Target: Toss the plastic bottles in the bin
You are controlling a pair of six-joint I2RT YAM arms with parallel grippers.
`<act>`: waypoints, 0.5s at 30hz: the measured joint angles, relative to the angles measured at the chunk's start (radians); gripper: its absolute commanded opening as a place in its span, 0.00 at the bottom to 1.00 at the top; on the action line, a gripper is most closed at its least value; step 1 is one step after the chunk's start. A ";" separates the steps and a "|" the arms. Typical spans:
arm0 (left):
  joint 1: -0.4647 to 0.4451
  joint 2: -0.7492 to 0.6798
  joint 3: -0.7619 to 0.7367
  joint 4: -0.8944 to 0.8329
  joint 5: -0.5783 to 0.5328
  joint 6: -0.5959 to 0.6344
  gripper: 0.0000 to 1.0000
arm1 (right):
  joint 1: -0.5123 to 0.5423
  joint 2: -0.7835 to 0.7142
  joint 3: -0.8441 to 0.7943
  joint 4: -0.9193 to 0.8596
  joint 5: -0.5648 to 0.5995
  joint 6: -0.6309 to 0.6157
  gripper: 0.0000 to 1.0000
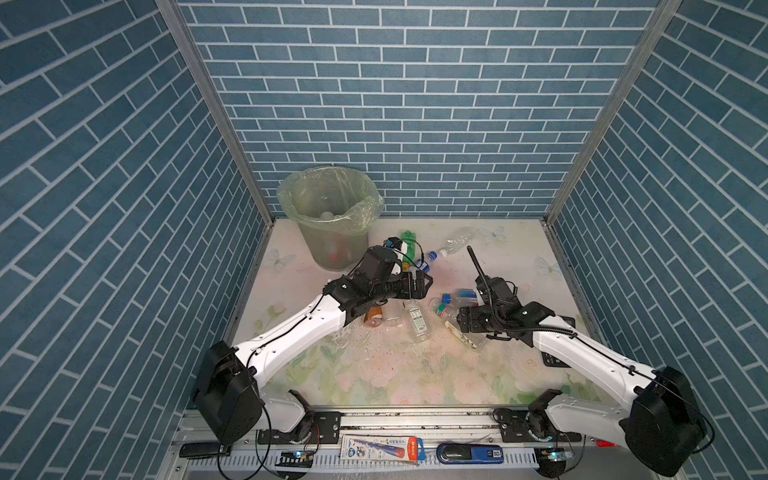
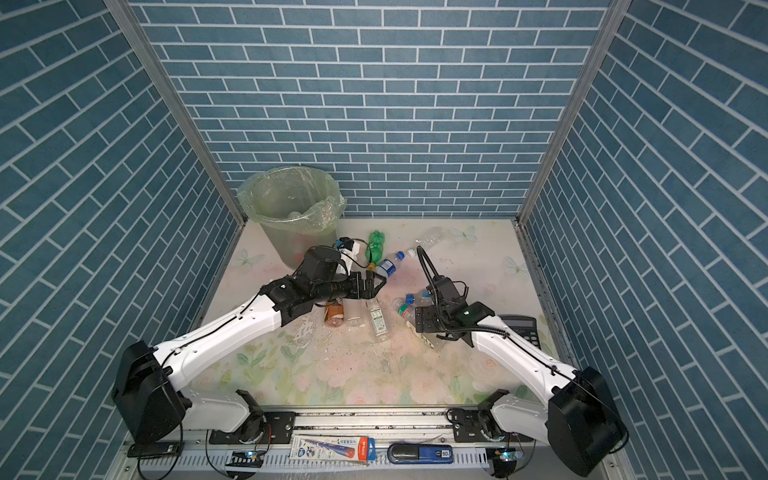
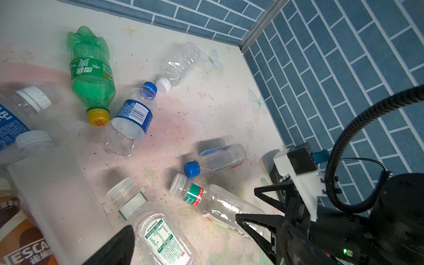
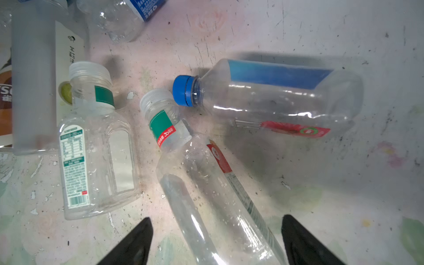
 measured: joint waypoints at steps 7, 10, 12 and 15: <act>0.000 0.065 0.015 0.024 0.009 -0.021 0.99 | 0.013 0.045 -0.013 0.021 -0.004 -0.002 0.88; 0.000 0.088 0.030 0.024 0.013 -0.021 0.99 | 0.022 0.064 -0.016 0.040 -0.011 -0.002 0.88; 0.000 0.092 0.036 0.024 0.013 -0.021 0.99 | 0.030 0.086 -0.016 0.054 -0.013 -0.002 0.88; 0.000 0.093 0.047 0.024 0.013 -0.021 0.99 | 0.045 0.126 -0.016 0.064 -0.015 -0.002 0.88</act>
